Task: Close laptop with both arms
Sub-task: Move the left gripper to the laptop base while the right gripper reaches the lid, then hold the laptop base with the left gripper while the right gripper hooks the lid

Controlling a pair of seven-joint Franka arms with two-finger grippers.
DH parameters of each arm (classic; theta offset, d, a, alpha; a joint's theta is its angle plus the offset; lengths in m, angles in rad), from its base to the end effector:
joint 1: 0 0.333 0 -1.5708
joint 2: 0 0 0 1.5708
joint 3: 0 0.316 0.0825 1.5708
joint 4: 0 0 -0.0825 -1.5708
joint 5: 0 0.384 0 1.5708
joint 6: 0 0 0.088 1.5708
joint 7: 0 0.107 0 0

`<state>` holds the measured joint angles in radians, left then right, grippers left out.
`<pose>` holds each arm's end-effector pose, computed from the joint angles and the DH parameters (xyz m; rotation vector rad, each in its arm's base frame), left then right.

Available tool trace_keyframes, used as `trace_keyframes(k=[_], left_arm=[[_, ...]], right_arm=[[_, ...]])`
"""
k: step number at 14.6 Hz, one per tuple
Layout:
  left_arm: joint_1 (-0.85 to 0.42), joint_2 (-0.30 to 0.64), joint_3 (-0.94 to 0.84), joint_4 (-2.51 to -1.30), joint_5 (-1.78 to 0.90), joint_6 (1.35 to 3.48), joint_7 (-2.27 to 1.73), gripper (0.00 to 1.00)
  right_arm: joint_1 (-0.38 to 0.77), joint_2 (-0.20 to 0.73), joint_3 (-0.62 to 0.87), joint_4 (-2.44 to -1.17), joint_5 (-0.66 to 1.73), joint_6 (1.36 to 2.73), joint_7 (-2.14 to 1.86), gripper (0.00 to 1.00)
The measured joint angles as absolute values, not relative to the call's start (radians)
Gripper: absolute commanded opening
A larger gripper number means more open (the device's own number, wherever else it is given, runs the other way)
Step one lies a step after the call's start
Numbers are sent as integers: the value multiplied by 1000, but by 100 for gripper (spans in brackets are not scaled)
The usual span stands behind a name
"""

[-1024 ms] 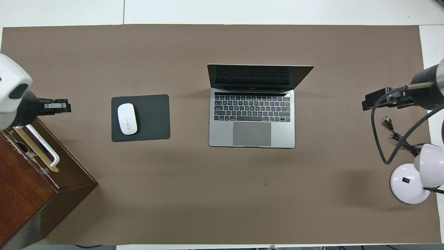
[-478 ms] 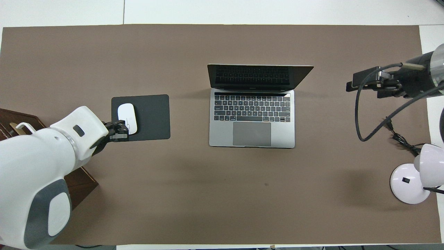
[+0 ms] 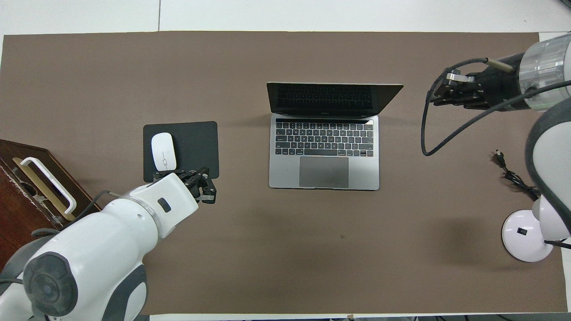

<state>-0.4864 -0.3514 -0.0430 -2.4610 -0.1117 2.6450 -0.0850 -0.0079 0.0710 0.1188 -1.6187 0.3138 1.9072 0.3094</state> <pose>0.4074 -0.2361 0.4845 2.7873 -0.5104 0.7129 0.5992 0.0867 0.5972 -2.7560 0.3764 -0.2050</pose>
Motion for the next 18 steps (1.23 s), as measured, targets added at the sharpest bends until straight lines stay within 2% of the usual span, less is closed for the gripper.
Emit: trace_keyframes(k=[3, 7, 10, 14, 18], left_arm=[[-539, -324, -42, -2512, -115, 2774, -102, 0], [-598, -209, -42, -2525, -115, 2955, -116, 0], [-628, -112, -42, -2526, -116, 3069, -119, 0], [-653, -31, -42, -2525, -116, 3193, -119, 0], [-663, 37, -42, -2524, -116, 3288, -119, 0]], right_arm=[[-7, 106, 149, -1619, 314, 1975, 328, 0], [-6, 159, 175, -1613, 313, 2035, 328, 0], [-4, 222, 201, -1567, 295, 2062, 328, 0], [2, 312, 218, -1485, 244, 2066, 320, 0], [6, 360, 240, -1465, 212, 2124, 301, 0]])
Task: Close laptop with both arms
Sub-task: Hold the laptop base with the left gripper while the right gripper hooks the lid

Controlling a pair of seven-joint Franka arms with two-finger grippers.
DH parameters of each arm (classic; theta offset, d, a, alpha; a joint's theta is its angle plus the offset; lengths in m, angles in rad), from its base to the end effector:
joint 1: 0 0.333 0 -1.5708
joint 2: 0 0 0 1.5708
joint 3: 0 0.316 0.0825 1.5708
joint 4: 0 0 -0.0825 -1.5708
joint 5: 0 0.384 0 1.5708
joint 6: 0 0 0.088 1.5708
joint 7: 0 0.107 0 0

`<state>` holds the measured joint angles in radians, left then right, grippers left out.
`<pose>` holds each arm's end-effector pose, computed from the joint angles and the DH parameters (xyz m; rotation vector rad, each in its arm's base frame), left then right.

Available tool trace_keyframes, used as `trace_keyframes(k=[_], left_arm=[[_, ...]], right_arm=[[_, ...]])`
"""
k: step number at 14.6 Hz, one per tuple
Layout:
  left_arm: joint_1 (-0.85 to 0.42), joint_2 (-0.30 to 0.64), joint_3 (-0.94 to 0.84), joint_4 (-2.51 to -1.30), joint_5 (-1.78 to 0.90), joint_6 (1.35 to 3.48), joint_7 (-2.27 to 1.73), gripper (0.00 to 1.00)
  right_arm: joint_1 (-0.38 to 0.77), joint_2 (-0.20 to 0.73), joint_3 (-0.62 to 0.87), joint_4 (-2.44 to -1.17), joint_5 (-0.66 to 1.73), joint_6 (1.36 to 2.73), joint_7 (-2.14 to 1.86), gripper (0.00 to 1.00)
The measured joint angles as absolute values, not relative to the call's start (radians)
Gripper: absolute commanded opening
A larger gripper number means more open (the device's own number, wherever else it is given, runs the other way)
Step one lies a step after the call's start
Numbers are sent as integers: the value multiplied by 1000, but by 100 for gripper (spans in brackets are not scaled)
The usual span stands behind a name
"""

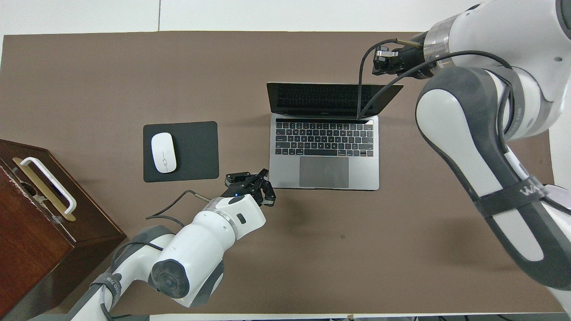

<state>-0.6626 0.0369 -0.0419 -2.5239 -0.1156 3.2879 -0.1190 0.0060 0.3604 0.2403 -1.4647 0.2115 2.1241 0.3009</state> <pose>0.3963 -0.3213 0.3481 2.6076 -0.6162 0.9173 0.6780 0.1538 0.5143 -2.7665 0.2307 -0.3097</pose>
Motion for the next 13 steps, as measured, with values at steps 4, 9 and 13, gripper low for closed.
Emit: trace_keyframes(k=[4, 9, 13], left_arm=[[-676, 129, -42, -2517, -116, 3391, -119, 0], [-694, 214, -42, -2490, -116, 3455, -119, 0], [-710, 255, -42, -2486, -116, 3476, -119, 0]], right_arm=[[7, 399, 254, -1456, 179, 2182, 287, 0], [7, 442, 254, -1429, 154, 2188, 232, 0], [8, 451, 266, -1426, 149, 2188, 229, 0]])
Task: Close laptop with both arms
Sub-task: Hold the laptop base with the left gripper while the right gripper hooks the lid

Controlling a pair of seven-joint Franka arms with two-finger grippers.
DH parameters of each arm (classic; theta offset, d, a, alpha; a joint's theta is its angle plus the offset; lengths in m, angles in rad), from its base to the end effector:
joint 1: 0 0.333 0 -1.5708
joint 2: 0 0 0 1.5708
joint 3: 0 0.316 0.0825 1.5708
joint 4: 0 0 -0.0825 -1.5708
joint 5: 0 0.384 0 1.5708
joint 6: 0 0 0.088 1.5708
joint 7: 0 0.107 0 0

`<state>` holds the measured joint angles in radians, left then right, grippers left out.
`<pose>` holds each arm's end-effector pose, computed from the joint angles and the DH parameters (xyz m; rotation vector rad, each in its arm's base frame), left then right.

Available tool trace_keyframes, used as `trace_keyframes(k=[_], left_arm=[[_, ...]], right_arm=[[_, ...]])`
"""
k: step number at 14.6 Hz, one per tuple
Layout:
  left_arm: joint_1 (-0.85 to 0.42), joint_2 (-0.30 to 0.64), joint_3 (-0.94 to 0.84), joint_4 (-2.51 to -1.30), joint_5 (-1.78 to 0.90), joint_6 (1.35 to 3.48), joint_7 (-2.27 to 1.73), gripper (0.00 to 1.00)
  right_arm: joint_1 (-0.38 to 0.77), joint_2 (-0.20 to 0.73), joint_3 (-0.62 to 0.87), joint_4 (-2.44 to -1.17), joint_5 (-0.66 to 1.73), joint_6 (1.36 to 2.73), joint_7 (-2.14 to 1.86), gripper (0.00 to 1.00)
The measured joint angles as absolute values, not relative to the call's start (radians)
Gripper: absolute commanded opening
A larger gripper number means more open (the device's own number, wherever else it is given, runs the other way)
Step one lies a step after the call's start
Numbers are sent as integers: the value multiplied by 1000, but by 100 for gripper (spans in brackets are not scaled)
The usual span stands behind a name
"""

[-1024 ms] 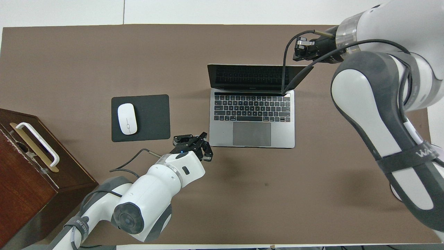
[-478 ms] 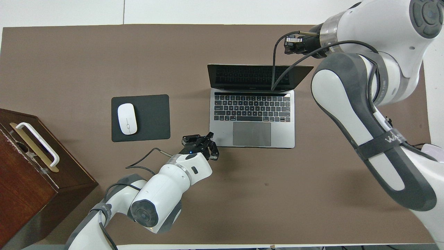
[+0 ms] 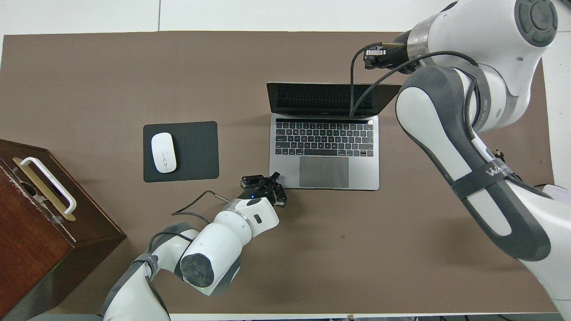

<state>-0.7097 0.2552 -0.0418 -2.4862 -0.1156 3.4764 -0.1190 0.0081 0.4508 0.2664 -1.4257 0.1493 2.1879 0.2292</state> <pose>0.3904 -0.3460 0.2757 2.5872 -0.6652 0.9223 0.6984 0.1657 0.4797 -2.8005 0.0924 -0.3593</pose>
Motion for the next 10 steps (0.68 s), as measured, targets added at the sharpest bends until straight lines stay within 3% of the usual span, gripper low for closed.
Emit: trace_keyframes(k=[10], left_arm=[[-729, 277, -40, -2479, -116, 3483, -118, 0]], right_arm=[[11, 480, 306, -1425, 149, 2170, 230, 0]])
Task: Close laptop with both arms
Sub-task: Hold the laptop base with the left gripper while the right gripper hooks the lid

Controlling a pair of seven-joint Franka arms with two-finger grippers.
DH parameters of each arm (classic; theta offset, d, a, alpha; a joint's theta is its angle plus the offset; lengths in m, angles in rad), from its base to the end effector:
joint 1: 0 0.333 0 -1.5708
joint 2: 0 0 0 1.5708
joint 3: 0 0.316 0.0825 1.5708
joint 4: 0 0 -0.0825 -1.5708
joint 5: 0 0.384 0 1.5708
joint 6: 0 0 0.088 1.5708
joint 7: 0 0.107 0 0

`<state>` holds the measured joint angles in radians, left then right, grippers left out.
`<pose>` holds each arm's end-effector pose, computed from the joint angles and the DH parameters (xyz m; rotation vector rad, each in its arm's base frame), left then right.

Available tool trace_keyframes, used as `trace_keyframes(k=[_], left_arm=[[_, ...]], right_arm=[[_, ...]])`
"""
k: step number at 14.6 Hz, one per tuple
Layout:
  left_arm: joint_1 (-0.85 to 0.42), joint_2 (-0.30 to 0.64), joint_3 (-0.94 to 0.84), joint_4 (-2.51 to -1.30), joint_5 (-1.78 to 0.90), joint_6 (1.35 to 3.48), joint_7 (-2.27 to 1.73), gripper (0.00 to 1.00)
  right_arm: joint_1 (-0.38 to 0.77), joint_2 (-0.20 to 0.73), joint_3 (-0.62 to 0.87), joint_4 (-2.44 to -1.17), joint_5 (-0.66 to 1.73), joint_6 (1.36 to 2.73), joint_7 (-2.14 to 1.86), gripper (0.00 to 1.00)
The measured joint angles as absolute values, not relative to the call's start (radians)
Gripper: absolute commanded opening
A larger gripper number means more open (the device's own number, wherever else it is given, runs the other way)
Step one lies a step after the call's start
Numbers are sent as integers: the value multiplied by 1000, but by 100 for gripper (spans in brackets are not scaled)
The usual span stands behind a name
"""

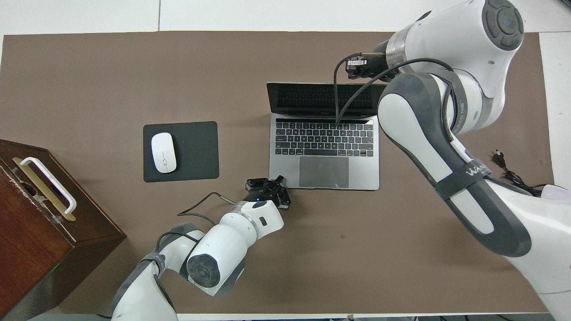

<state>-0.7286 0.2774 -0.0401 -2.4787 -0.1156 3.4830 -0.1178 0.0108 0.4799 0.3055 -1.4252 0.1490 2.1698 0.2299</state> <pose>0.3854 -0.3536 0.2677 2.5843 -0.6896 0.9091 0.6943 0.1897 0.4607 -2.7932 0.0463 -0.2834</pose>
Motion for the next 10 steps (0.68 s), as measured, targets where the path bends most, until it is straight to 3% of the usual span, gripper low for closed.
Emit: trace_keyframes(k=[10], left_arm=[[-729, 278, -38, -2479, -116, 3484, -116, 0]], right_arm=[[7, 480, 318, -1418, 190, 2052, 248, 0]])
